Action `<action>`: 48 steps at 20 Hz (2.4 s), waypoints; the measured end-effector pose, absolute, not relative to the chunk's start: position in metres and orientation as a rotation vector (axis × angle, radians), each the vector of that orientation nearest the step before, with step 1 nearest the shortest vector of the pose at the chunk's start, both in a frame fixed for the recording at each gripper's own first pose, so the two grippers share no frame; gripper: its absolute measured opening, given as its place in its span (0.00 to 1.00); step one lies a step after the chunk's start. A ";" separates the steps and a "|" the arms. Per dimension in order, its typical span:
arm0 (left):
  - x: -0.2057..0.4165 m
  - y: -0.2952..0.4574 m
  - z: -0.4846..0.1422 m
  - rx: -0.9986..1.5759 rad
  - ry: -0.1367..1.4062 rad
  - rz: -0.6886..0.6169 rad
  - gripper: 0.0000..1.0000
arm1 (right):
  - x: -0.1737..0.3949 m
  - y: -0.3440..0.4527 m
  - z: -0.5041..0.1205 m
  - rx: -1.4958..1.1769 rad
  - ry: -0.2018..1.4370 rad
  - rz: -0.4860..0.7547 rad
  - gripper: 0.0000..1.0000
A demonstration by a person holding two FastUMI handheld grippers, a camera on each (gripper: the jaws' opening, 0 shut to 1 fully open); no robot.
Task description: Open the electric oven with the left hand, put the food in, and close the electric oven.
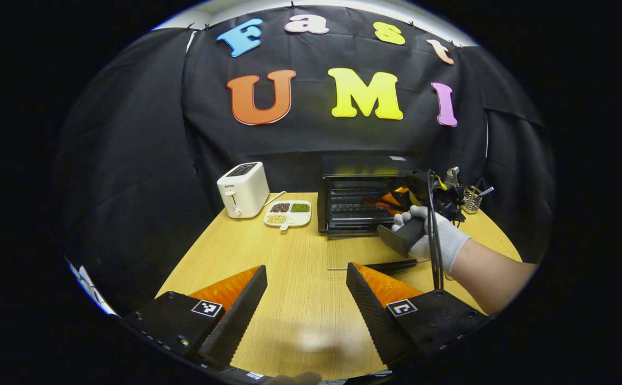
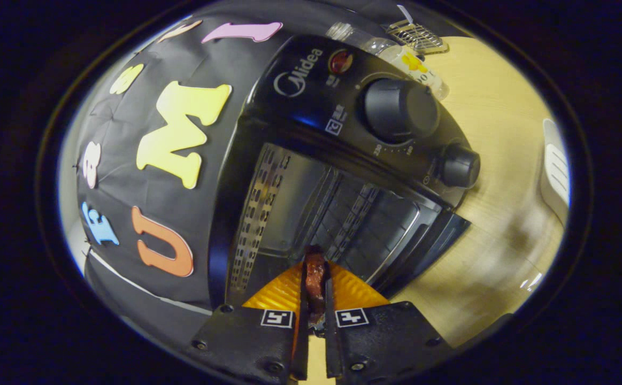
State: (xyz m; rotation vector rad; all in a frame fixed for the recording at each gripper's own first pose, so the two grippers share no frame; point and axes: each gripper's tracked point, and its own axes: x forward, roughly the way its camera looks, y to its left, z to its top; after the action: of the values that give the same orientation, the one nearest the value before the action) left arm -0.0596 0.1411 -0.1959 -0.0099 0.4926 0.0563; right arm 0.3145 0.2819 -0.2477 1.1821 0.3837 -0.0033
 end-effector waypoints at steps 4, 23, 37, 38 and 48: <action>-0.059 0.141 -0.202 -0.016 0.508 0.042 0.96 | 0.327 0.286 -0.240 1.065 0.330 -0.017 0.18; -0.053 0.138 -0.198 -0.033 0.459 0.019 0.95 | 0.257 0.275 -0.206 0.352 0.327 0.102 0.94; -0.034 0.050 -0.235 -0.063 0.464 -0.042 0.96 | 0.052 0.062 -0.087 -0.059 0.198 0.092 1.00; -0.033 0.040 -0.243 -0.054 0.475 -0.042 0.95 | 0.039 0.041 -0.084 -0.068 0.197 0.085 1.00; -0.028 -0.040 -0.299 -0.019 0.566 0.015 0.96 | -0.029 -0.082 -0.089 -0.004 0.263 0.091 0.98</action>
State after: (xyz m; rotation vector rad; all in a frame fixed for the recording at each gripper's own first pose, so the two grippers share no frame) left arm -0.0277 -0.0404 -0.2988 -0.0189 0.5662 0.0151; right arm -0.0287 -0.0816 -0.0889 -0.0043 0.2632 0.0907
